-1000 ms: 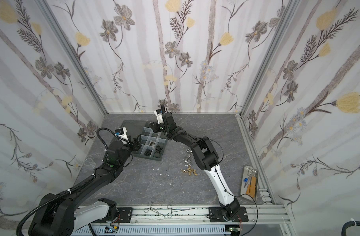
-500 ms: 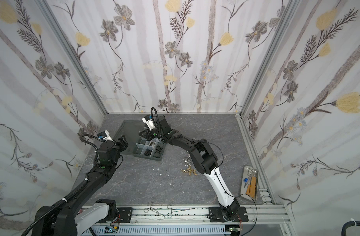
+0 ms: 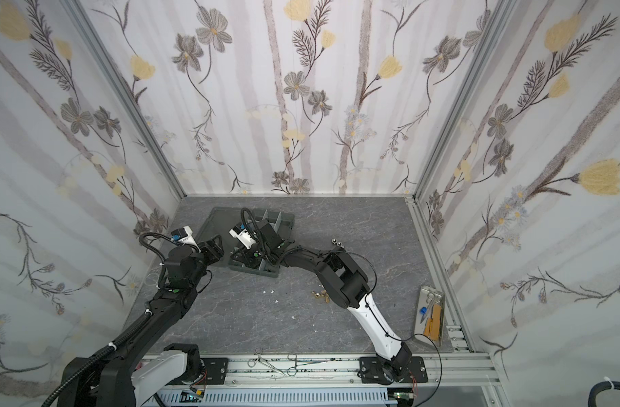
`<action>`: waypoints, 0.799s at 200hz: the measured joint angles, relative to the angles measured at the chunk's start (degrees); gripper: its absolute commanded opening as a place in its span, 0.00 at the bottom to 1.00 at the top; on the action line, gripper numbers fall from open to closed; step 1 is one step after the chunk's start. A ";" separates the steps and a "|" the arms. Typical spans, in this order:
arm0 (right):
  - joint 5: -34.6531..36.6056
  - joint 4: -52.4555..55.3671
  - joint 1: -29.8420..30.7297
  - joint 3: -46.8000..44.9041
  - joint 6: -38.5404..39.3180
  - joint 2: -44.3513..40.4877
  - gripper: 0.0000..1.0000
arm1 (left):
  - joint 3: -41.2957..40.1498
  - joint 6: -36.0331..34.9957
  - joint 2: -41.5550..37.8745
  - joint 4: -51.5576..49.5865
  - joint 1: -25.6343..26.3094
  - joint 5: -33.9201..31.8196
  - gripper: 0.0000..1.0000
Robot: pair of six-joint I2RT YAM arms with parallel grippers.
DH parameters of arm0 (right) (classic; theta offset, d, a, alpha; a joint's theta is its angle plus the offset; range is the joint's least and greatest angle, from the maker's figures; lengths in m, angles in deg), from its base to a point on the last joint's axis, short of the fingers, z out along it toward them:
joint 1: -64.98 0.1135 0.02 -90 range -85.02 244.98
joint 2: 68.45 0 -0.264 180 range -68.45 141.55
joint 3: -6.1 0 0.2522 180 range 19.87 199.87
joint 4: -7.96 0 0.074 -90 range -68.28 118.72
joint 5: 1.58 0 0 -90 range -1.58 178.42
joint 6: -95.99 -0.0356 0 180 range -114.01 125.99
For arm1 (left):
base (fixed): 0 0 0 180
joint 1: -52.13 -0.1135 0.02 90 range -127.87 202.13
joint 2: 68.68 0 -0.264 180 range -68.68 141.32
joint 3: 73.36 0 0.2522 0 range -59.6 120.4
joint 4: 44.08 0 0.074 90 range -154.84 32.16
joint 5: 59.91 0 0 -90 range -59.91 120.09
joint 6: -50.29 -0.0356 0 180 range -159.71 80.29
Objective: Sort the screws and nuts into containers
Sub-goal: Place the nut into the container, then pick up the nut from the center of the table.
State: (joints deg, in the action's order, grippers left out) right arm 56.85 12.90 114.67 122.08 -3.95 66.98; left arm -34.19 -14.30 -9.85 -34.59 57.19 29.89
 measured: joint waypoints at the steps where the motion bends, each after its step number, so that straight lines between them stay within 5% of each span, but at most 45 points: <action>1: 0.09 0.00 0.00 0.02 0.02 0.02 0.21 | -0.02 0.00 -0.02 0.02 0.00 0.09 0.73; 19: 1.79 0.94 -0.11 0.31 0.15 0.55 0.24 | -0.20 -0.66 -0.39 0.39 0.42 0.96 0.74; 37: 2.71 0.85 -0.15 0.68 0.09 0.52 0.42 | -0.20 -1.44 -0.96 0.76 1.31 2.16 0.75; 89: 3.63 -0.44 -1.25 -2.10 -1.27 -4.52 0.44 | 1.68 -3.89 -0.83 0.85 4.66 2.93 0.77; 135: 7.91 -11.39 -11.63 -34.16 -7.26 -30.16 0.38 | 2.62 -9.11 -0.17 2.80 10.84 7.61 0.87; 160: 13.29 -8.96 -16.59 -45.92 -7.93 -41.51 0.37 | 2.19 -13.38 3.17 4.94 15.93 12.20 0.96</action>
State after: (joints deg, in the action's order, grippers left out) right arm 70.14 3.94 98.09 76.16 -11.88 25.48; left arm -32.01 -27.68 -6.68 -29.66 73.12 42.08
